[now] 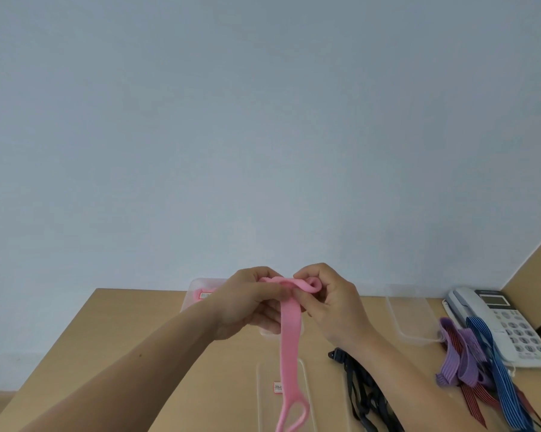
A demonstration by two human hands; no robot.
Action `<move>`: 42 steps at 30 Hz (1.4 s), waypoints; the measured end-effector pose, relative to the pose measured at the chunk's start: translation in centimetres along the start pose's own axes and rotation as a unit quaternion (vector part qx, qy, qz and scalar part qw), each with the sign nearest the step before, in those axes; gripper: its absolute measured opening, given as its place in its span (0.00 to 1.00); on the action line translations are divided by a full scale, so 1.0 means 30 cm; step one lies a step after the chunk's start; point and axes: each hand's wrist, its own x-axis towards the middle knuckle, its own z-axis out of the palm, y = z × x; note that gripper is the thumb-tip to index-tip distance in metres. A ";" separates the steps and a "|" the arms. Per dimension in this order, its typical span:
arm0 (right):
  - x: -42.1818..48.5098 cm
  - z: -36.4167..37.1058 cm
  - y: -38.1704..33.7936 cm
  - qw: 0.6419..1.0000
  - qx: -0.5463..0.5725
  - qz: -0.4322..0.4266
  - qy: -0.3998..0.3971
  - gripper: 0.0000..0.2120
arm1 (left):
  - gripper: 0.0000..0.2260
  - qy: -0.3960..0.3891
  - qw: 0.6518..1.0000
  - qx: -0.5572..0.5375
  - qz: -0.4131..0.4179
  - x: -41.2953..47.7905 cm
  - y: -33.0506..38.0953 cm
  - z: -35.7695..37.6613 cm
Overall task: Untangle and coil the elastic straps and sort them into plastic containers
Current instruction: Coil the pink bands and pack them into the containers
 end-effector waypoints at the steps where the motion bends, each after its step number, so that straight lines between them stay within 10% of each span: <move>1: 0.000 0.002 0.001 1.000 -0.003 -0.004 0.004 0.07 | 0.10 -0.002 1.000 -0.009 0.002 0.001 0.000 -0.001; 19: 0.023 -0.026 0.012 0.975 0.174 0.115 -0.073 0.11 | 0.11 0.053 0.994 -0.054 0.080 0.026 -0.015 -0.009; 42: -0.020 0.000 0.012 0.998 -0.061 -0.014 -0.017 0.11 | 0.15 -0.027 0.996 -0.080 -0.007 -0.018 -0.030 -0.011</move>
